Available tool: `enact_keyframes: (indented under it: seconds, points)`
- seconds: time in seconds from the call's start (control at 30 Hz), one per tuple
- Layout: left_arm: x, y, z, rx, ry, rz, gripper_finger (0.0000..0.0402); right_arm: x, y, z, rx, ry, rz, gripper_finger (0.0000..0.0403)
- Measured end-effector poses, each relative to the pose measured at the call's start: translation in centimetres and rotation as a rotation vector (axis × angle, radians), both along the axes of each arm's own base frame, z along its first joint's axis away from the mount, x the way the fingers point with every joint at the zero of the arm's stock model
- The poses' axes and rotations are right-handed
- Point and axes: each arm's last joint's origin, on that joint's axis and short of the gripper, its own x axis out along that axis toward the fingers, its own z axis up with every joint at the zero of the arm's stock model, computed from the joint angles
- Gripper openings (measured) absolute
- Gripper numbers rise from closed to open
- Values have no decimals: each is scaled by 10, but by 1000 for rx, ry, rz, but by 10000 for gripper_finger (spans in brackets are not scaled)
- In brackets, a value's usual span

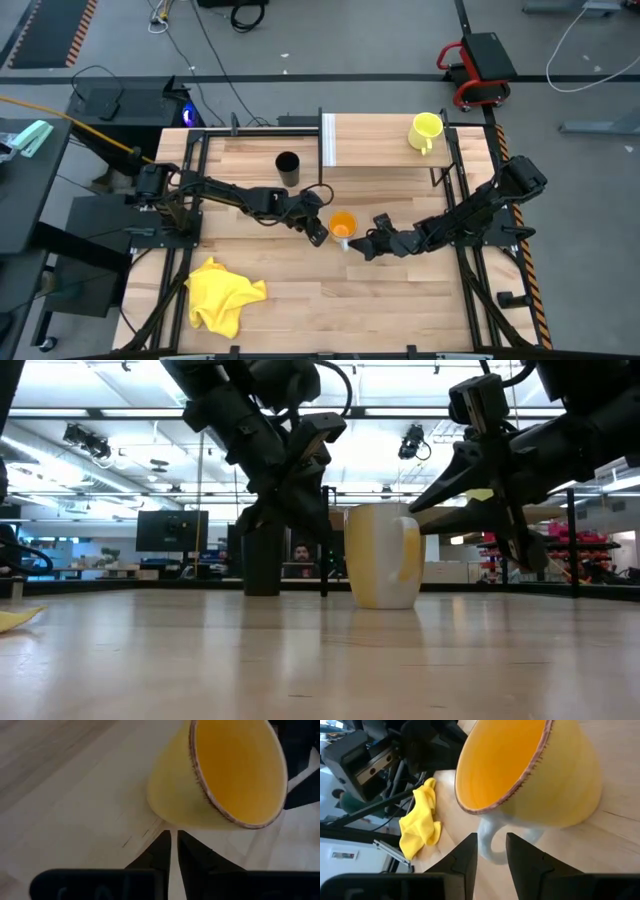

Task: Stack small to large cups/mugs on shelf
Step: Put the orange mug on the shelf

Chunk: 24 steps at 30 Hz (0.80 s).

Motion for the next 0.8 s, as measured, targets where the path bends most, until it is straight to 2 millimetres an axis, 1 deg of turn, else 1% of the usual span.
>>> enact_keyframes:
  seconds: [0.2, 0.47, 0.57, 0.8]
  points:
    - [3, -1, 1, -30, -33, -27, 41, 3, -6, 0, 8, 9, 6, 110]
    - [4, -1, 3, -33, -54, -29, 44, 15, -7, 8, -11, 48, 31, 110]
    - [5, -1, 3, -34, -59, -31, 41, 16, -7, 8, -14, 75, 33, 110]
    - [5, -4, 3, -32, -62, -39, 42, 16, -7, 9, 20, 71, 15, 110]
